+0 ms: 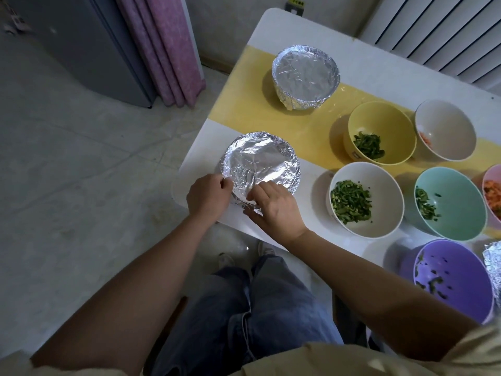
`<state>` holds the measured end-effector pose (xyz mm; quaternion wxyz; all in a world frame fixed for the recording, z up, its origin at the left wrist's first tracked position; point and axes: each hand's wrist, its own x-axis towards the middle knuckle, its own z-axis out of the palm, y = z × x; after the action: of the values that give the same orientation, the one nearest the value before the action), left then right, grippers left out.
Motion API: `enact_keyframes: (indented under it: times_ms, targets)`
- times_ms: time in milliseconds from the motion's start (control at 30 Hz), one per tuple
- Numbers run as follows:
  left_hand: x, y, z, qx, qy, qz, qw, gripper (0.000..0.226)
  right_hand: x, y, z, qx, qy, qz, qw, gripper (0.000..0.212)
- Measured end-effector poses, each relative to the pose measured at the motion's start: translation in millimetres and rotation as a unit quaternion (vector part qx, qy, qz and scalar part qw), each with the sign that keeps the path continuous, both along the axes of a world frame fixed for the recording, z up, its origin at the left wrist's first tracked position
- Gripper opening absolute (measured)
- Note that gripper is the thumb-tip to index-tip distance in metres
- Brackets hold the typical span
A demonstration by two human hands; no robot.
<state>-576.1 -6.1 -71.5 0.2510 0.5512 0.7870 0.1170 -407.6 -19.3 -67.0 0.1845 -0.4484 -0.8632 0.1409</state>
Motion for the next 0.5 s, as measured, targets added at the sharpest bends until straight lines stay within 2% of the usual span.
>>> enact_keyframes:
  times_ms: [167,300,400,500]
  targets:
    - [-4,-2,3,0.011,-0.036,0.035,0.999,0.051,9,4,-1,0.003,0.003,0.016,1.0,0.023]
    - [2,-14,7,-0.062,-0.071,0.045,0.994,0.072,6,8,-2,0.01,0.006,0.045,0.999,0.013]
    - [11,-20,9,-0.1,-0.149,0.032,0.983,0.055,5,10,-4,0.012,0.009,0.064,0.998,0.019]
    - [16,-15,7,-0.097,-0.171,0.04,0.98,0.044,4,10,-3,0.005,0.013,0.071,0.997,0.022]
